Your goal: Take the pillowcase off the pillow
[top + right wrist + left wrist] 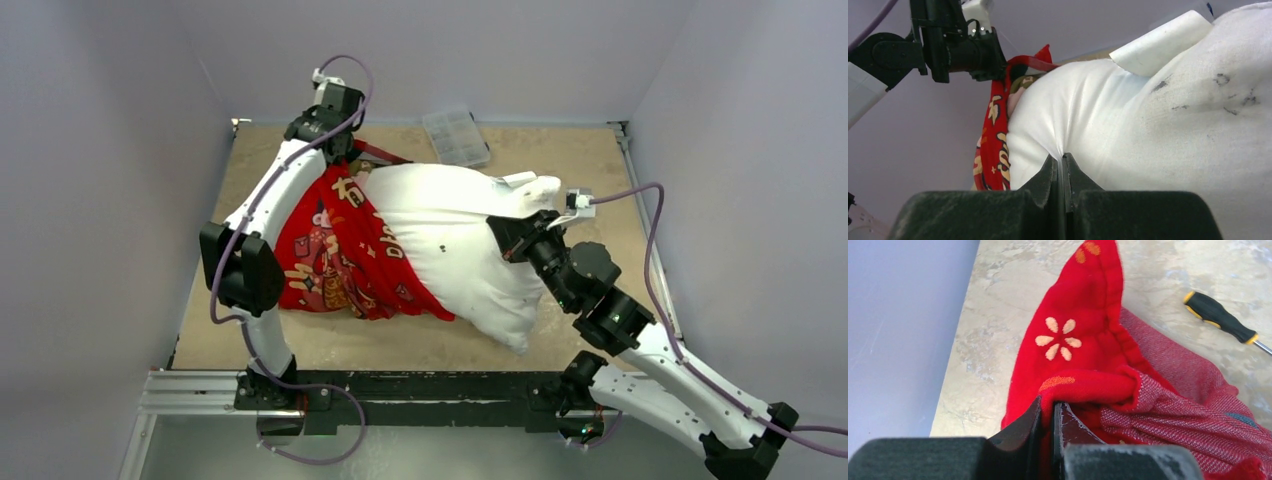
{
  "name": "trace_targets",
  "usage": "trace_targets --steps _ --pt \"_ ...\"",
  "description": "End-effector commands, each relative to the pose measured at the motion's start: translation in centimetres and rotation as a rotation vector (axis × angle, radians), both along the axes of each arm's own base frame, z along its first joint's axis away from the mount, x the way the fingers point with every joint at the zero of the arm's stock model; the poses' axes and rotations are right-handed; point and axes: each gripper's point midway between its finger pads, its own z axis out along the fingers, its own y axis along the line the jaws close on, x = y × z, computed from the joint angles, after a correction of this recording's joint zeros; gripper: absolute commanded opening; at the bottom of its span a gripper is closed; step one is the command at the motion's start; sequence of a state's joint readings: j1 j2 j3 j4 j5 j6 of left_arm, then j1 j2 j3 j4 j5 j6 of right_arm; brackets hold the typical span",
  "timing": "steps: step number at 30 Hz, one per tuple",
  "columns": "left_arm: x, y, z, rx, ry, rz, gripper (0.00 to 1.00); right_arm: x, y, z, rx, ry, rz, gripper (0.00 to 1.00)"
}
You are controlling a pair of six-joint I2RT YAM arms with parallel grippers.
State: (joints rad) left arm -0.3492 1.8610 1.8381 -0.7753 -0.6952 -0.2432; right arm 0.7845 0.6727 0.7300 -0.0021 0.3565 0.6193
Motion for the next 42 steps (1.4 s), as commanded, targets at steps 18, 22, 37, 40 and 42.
trace_targets --steps 18,22,37,40,42 --pt "-5.0 -6.3 6.1 -0.357 -0.174 -0.205 0.82 4.5 4.4 -2.1 0.011 0.047 0.0 0.0" --pt "-9.0 -6.6 6.7 -0.452 -0.19 -0.252 0.89 6.8 4.9 -4.6 -0.032 0.103 -0.042 0.0" --pt "-22.7 -3.9 -3.2 -0.58 0.069 -0.231 0.9 10.9 6.6 -7.2 -0.064 0.151 -0.018 0.0" --pt "-24.0 -2.9 -6.2 -0.58 0.12 -0.135 0.9 11.0 6.1 -6.6 -0.052 0.136 -0.016 0.0" --pt "-24.4 -2.7 -8.3 -0.59 0.143 -0.091 0.9 11.0 6.0 -6.1 -0.042 0.125 -0.005 0.0"
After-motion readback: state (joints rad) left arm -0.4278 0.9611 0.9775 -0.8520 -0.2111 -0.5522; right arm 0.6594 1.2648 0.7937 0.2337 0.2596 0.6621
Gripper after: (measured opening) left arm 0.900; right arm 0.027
